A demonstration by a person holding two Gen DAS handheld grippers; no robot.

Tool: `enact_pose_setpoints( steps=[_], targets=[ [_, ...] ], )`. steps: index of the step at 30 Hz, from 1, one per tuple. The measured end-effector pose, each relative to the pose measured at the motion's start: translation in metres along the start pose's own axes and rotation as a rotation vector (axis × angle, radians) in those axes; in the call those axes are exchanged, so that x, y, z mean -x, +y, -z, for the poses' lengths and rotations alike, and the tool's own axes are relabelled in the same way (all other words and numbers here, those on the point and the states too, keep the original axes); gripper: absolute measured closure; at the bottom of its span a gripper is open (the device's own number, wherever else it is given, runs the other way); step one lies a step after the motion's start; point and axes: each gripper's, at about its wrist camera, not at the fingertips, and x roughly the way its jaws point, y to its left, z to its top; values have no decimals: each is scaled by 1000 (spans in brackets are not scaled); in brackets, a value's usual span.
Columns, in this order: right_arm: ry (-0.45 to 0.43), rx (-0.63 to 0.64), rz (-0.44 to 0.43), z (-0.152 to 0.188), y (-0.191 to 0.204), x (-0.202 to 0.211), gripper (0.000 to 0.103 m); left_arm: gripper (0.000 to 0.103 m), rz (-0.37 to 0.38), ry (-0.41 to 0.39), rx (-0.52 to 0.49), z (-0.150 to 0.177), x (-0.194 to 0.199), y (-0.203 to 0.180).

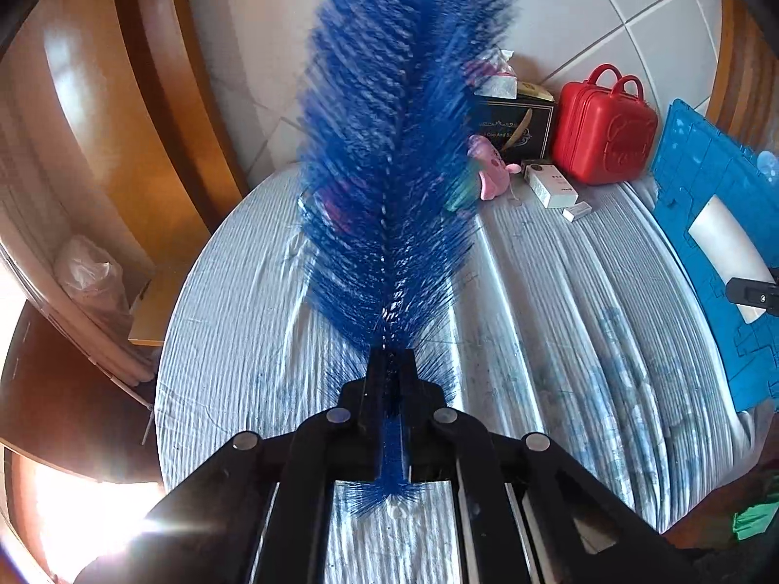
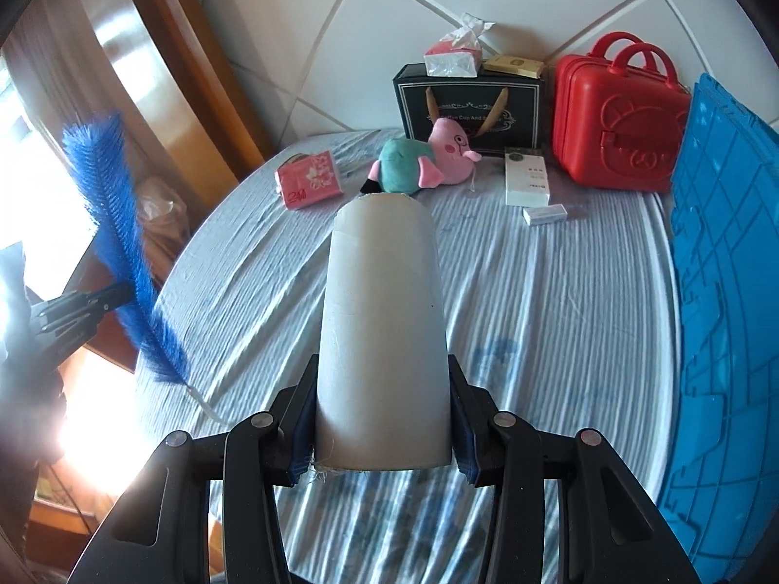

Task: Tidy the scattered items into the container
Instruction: 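Lift the blue duster and white roll and carry both toward the blue crate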

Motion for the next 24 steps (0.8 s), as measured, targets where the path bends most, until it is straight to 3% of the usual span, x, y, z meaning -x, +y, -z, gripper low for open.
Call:
enact_pose_setpoints(
  steps=[24],
  targets=[
    [-96, 36, -80, 7, -23, 72, 58, 101, -10, -79, -31, -34, 56, -58]
  ],
)
